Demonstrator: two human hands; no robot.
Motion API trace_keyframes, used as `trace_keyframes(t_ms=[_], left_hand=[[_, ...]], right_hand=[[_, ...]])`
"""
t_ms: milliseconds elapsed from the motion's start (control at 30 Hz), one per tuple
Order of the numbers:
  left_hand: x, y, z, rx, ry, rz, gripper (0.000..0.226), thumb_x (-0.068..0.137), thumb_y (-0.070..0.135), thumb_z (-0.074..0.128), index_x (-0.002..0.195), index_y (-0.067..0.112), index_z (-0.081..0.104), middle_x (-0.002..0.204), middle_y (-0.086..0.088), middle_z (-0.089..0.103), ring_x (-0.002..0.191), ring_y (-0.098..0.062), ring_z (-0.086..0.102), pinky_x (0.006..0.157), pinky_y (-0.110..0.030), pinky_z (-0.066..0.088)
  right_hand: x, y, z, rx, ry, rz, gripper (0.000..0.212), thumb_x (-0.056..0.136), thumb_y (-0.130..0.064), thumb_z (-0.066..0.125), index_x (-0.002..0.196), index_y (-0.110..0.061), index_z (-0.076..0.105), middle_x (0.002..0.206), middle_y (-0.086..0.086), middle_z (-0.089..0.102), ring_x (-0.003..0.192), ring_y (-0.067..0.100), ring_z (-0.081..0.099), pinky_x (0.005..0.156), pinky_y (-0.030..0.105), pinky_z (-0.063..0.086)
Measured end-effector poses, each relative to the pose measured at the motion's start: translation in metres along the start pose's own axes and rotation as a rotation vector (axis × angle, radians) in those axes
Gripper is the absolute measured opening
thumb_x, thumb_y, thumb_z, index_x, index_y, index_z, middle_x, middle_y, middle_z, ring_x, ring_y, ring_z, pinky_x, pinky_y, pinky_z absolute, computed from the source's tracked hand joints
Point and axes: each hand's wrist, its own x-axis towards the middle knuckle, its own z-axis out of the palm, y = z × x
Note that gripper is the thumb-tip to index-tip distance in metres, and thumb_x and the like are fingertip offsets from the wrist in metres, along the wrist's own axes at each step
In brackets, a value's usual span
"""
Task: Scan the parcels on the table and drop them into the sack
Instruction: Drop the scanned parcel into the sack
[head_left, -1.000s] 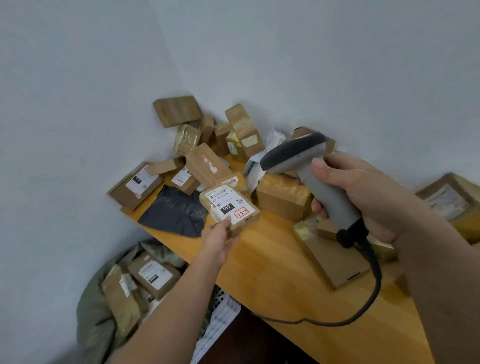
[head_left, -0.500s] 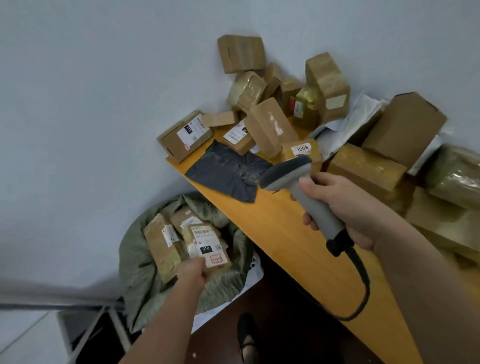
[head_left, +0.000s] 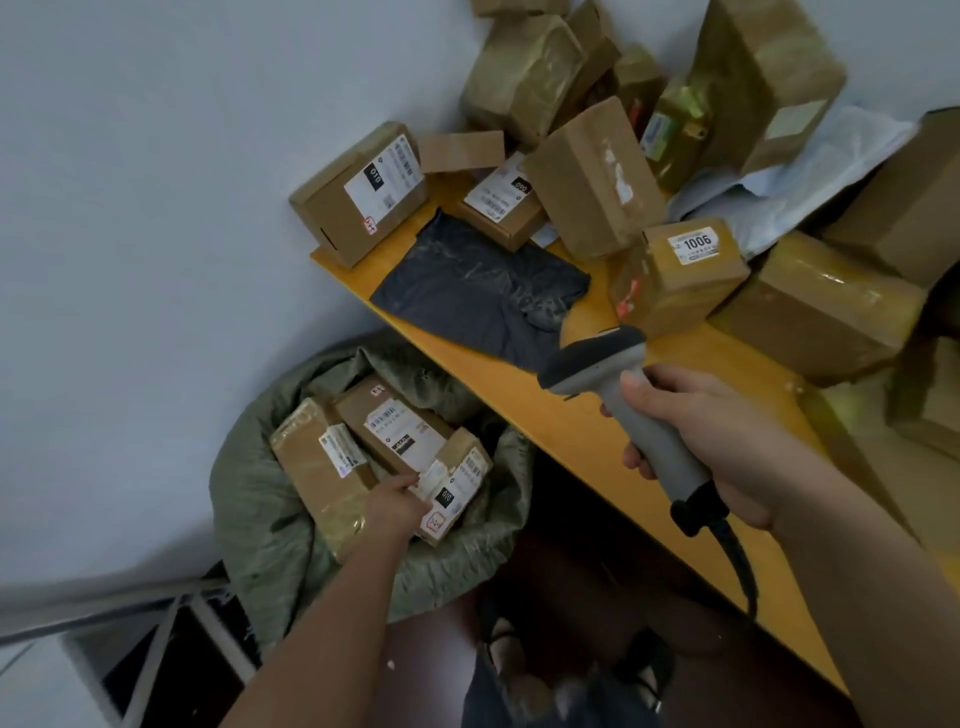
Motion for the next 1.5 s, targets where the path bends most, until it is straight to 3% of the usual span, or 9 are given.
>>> trace_keyframes(t_ms=[167, 333, 500, 833, 967, 1033, 1167, 1267, 1500], left_hand=[[0.007, 0.003, 0.017, 0.308, 0.071, 0.015, 0.047, 0.071, 0.021, 0.075, 0.116, 0.021, 0.062, 0.126, -0.018, 0.055, 0.127, -0.041, 0.037, 0.11, -0.049, 0.03], [-0.001, 0.038, 0.022, 0.418, 0.047, 0.058, 0.025, 0.078, 0.026, 0.064, 0.101, 0.016, 0.065, 0.124, -0.022, 0.055, 0.117, -0.04, 0.046, 0.091, -0.038, 0.037], [-0.039, 0.112, 0.048, 0.288, 0.086, 0.339, 0.03, 0.086, 0.012, 0.058, 0.115, 0.011, 0.064, 0.126, -0.016, 0.056, 0.108, -0.031, 0.056, 0.086, -0.036, 0.05], [-0.178, 0.225, 0.205, 0.472, -0.267, 0.831, 0.027, 0.099, 0.022, 0.055, 0.125, 0.016, 0.055, 0.119, -0.003, 0.054, 0.093, -0.015, 0.056, 0.076, -0.03, 0.049], [-0.231, 0.232, 0.288, 0.564, -0.498, 0.667, 0.047, 0.099, 0.031, 0.055, 0.141, 0.014, 0.041, 0.121, -0.003, 0.052, 0.091, -0.015, 0.056, 0.075, -0.031, 0.047], [-0.252, 0.229, 0.325, 0.566, -0.544, 0.537, 0.059, 0.098, 0.035, 0.055, 0.146, 0.008, 0.033, 0.132, -0.007, 0.05, 0.11, -0.023, 0.057, 0.088, -0.036, 0.049], [-0.252, 0.205, 0.39, 0.446, -0.493, 0.362, 0.091, 0.078, 0.069, 0.062, 0.141, 0.007, 0.045, 0.132, -0.01, 0.057, 0.118, -0.031, 0.056, 0.092, -0.043, 0.053], [-0.23, 0.181, 0.423, 0.585, -0.373, 0.393, 0.111, 0.07, 0.089, 0.037, 0.144, 0.006, 0.038, 0.138, -0.012, 0.049, 0.122, -0.032, 0.049, 0.093, -0.037, 0.047], [-0.223, 0.186, 0.386, 0.49, -0.266, 0.19, 0.093, 0.08, 0.056, 0.071, 0.141, 0.001, 0.028, 0.142, -0.017, 0.036, 0.125, -0.036, 0.044, 0.1, -0.05, 0.047]], right_hand=[[0.005, 0.003, -0.01, 0.04, 0.071, 0.016, 0.031, 0.099, -0.034, 0.051, 0.116, -0.01, 0.059, 0.099, 0.014, 0.064, 0.057, 0.015, 0.061, 0.054, 0.029, 0.05], [-0.001, -0.004, -0.031, 0.106, 0.122, -0.012, 0.031, 0.099, -0.034, 0.053, 0.118, -0.011, 0.059, 0.098, 0.01, 0.064, 0.057, 0.015, 0.062, 0.055, 0.029, 0.051], [-0.023, 0.001, -0.075, 0.194, 0.209, -0.039, 0.034, 0.098, -0.036, 0.054, 0.124, -0.013, 0.057, 0.11, 0.016, 0.064, 0.06, 0.017, 0.063, 0.059, 0.033, 0.051], [-0.085, 0.042, -0.215, 0.434, 0.429, -0.107, 0.032, 0.099, -0.033, 0.054, 0.124, -0.014, 0.055, 0.1, 0.011, 0.06, 0.056, 0.017, 0.061, 0.056, 0.032, 0.052], [-0.112, 0.071, -0.281, 0.453, 0.487, -0.134, 0.033, 0.1, -0.035, 0.052, 0.125, -0.014, 0.055, 0.103, 0.015, 0.061, 0.058, 0.016, 0.062, 0.057, 0.031, 0.053], [-0.122, 0.087, -0.311, 0.468, 0.518, -0.128, 0.034, 0.1, -0.035, 0.052, 0.127, -0.014, 0.053, 0.111, 0.017, 0.062, 0.058, 0.015, 0.062, 0.058, 0.031, 0.053], [-0.133, 0.117, -0.36, 0.473, 0.526, -0.107, 0.031, 0.1, -0.034, 0.051, 0.124, -0.015, 0.054, 0.116, 0.019, 0.061, 0.057, 0.014, 0.062, 0.053, 0.027, 0.053], [-0.136, 0.136, -0.383, 0.431, 0.508, -0.092, 0.028, 0.1, -0.036, 0.051, 0.122, -0.019, 0.055, 0.116, 0.017, 0.061, 0.06, 0.015, 0.063, 0.06, 0.032, 0.053], [-0.102, 0.174, -0.395, 0.324, 0.425, -0.036, 0.031, 0.094, -0.037, 0.061, 0.121, -0.021, 0.056, 0.101, 0.011, 0.065, 0.068, 0.016, 0.066, 0.066, 0.031, 0.055]])
